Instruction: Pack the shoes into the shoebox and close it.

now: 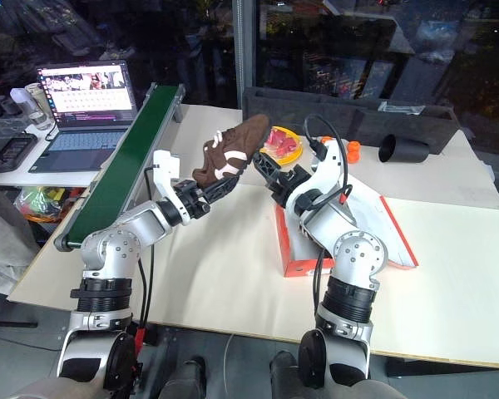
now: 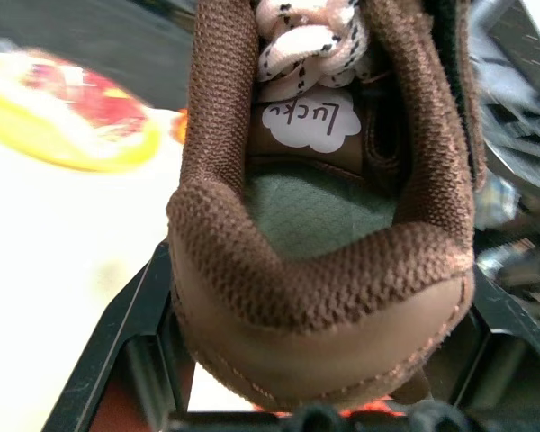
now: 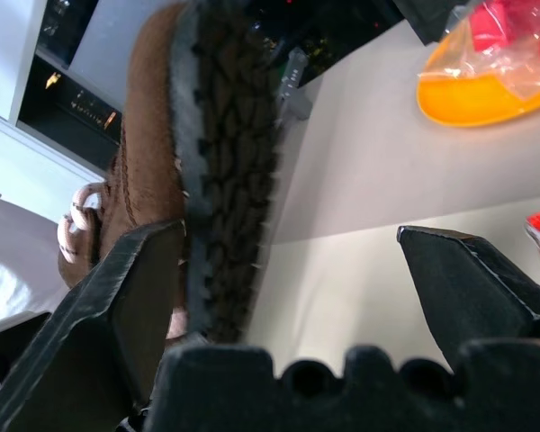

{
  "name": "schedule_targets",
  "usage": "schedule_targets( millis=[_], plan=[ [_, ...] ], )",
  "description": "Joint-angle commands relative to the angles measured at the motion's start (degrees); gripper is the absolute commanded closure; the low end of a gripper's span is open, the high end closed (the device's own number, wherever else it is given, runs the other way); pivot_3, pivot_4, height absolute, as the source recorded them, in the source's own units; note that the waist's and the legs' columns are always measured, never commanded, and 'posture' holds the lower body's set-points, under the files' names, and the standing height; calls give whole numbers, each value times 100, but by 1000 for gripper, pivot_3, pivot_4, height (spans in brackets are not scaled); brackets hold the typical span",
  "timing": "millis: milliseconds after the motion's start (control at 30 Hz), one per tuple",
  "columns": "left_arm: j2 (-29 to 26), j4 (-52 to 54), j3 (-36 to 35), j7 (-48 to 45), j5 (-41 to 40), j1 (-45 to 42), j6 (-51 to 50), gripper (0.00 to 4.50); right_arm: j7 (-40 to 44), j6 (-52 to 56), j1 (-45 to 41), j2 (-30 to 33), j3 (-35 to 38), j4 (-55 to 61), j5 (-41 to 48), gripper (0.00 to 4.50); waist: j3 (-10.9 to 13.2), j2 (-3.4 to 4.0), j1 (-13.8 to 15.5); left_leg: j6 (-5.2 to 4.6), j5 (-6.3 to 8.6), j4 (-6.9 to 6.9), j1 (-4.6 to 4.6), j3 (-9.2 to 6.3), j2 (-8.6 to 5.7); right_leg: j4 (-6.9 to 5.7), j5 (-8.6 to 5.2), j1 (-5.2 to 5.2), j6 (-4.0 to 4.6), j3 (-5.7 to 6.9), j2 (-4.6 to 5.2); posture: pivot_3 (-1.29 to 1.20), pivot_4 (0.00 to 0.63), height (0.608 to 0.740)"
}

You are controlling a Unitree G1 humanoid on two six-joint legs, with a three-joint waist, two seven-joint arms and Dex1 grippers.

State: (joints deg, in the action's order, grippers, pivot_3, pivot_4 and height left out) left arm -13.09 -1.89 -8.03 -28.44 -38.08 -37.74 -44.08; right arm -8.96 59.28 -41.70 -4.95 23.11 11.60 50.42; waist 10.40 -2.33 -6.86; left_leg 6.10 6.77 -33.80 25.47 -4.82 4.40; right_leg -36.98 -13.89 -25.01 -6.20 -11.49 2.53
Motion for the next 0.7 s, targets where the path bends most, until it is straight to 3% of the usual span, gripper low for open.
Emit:
schedule_targets(
  millis=[33, 700],
  plan=[
    [67, 185, 361, -353, -26, -217, -11, 1686, -82, -97, -182, -53, -109, 96, 232, 0, 0, 0, -11, 0, 0, 0, 2, 0, 0, 2, 0, 0, 0, 0, 0, 0, 150, 740],
    [138, -164, 458, -457, 330, -266, 140, 1686, -342, -336, -223, 21, -108, 215, 1010, 0, 1, 2, -40, -1, 0, 5, 3, 0, 0, 11, 0, -1, -1, 0, 0, 0, 150, 740]
  ],
)
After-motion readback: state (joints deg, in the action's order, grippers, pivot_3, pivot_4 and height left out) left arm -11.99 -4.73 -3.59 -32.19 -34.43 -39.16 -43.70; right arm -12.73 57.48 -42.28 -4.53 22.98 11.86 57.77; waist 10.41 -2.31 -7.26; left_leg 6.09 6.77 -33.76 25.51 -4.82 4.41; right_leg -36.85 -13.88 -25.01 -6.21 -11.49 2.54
